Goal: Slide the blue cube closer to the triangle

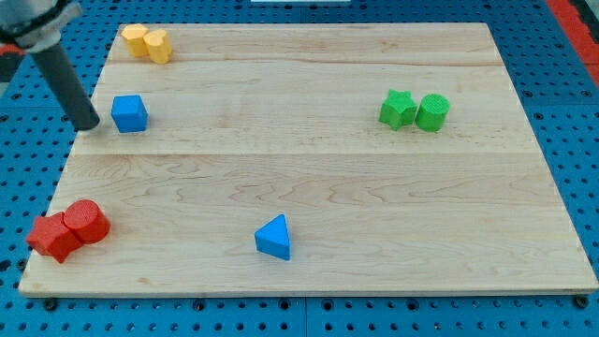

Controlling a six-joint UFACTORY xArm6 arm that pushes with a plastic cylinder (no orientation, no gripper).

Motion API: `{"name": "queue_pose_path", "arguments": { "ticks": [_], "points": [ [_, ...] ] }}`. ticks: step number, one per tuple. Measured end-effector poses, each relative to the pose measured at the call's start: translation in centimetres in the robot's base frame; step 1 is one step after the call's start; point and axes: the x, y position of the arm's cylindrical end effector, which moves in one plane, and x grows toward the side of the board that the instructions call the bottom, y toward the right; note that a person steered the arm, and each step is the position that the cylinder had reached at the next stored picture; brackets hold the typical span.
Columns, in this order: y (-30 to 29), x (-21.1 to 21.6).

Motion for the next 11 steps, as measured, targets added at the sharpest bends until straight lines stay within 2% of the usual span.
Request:
{"name": "queue_pose_path", "arguments": {
  "ticks": [1,2,4,5,7,8,10,11],
  "points": [
    [7.0,0.6],
    [15.7,6.0],
    [18.5,4.4],
    [21.8,7.9],
    [24.5,12.1],
    [27.7,12.3],
    [28.1,10.8],
    [28.1,12.4]
  ]
}}
